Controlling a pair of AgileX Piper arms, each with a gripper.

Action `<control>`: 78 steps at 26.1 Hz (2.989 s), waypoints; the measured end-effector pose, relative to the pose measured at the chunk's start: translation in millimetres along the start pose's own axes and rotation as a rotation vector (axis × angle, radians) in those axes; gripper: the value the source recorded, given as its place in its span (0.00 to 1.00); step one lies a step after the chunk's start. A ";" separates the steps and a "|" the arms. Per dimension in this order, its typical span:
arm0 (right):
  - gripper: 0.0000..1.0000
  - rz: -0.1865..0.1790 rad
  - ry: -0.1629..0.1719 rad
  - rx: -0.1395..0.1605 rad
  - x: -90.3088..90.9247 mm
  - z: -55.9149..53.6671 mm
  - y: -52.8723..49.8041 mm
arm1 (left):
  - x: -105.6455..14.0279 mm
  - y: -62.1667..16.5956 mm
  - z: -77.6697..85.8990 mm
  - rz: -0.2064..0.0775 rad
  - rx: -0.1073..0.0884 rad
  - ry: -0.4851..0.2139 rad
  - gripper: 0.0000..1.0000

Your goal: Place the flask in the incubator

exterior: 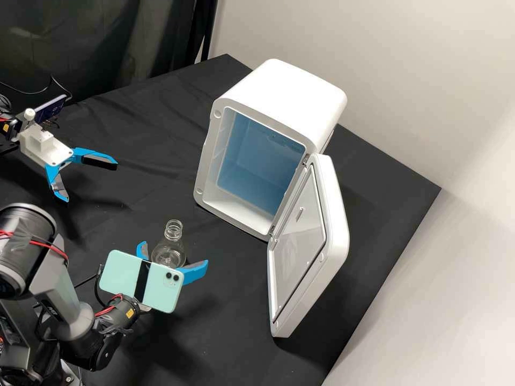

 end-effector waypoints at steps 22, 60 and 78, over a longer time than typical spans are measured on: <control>1.00 -0.086 0.067 0.297 15.3 -6.3 -10.7 | -0.2 0.5 0.2 0.003 0.001 0.000 1.00; 1.00 -0.021 0.084 0.216 41.4 -14.3 2.7 | -0.2 0.5 0.2 0.003 0.001 0.000 1.00; 1.00 -0.035 0.089 0.197 55.1 -15.2 -1.0 | -0.2 0.5 0.2 0.003 0.001 0.000 1.00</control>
